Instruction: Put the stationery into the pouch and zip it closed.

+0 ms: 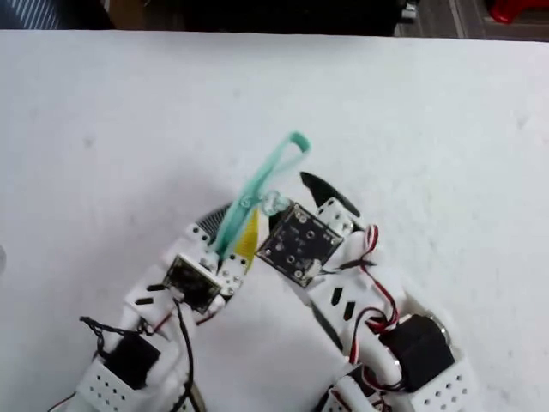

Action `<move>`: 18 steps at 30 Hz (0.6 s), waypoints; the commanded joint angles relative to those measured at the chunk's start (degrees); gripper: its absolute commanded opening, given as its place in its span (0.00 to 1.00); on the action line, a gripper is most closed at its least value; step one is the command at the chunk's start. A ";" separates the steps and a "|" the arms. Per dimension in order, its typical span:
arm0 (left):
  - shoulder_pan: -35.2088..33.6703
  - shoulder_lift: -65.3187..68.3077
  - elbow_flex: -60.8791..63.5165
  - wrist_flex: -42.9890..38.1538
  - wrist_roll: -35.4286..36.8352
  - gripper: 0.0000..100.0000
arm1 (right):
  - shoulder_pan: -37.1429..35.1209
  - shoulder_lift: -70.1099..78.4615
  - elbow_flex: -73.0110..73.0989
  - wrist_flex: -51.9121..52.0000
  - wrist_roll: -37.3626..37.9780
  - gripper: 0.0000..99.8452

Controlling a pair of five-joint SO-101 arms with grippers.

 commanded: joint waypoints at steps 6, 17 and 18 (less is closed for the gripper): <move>0.66 0.22 -1.41 1.23 -0.09 0.02 | 0.48 0.22 -0.44 0.04 -0.44 0.19; 0.66 0.22 -1.41 1.05 -0.09 0.02 | -6.29 3.65 -0.53 -2.24 -0.09 0.19; 0.66 0.22 -1.41 1.05 -0.09 0.02 | -5.85 3.74 -0.53 -2.33 -0.26 0.19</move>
